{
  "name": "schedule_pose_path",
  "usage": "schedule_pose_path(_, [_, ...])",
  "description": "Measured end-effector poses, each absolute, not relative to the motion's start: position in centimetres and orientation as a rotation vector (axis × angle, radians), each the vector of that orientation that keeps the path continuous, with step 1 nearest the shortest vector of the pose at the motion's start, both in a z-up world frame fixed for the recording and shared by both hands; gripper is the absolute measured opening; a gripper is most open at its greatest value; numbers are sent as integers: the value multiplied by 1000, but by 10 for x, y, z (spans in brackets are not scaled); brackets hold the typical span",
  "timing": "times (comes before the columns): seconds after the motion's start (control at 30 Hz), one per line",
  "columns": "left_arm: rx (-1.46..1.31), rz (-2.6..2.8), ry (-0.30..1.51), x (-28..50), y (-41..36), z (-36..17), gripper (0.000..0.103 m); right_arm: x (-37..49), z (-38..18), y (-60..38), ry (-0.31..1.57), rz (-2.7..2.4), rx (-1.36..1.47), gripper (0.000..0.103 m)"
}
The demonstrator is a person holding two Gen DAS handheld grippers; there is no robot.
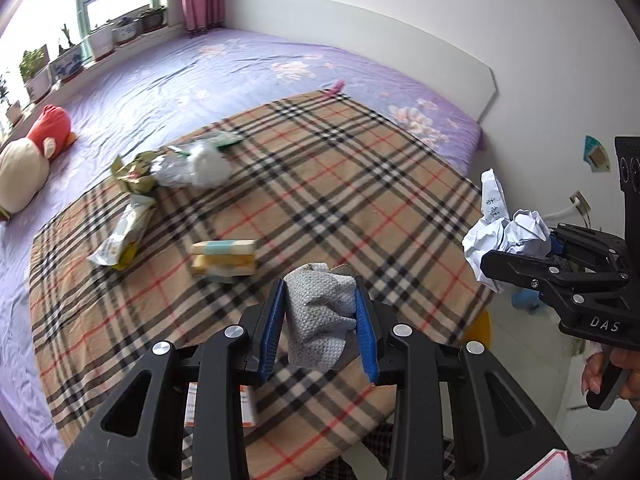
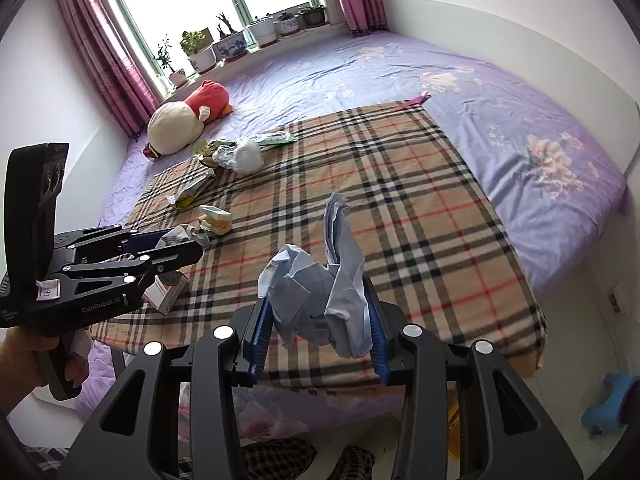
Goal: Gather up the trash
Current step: 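Carry the white paper and grey cloth over the yellow bucket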
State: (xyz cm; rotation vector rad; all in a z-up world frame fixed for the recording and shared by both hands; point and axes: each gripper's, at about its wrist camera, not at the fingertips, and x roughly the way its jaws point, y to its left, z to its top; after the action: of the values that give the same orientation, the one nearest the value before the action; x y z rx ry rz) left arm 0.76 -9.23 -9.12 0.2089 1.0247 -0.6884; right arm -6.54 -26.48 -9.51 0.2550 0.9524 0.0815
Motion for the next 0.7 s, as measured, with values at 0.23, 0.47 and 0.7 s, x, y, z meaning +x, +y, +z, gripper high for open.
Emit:
schedule_pose_path(0.23, [335,-907,1020,-28,-165,-91,33,-130,-96,-312,939,-44,337,43])
schedule_pose_path(0.47, [468,-1121,1006,-78,-241,-97,33,-200,-107,-364,938,-198,426,43])
schedule_pose_path(0.7, [610,-1319,993,-127,-320,-114,33,-259,-127,-408,952,-330,486,43])
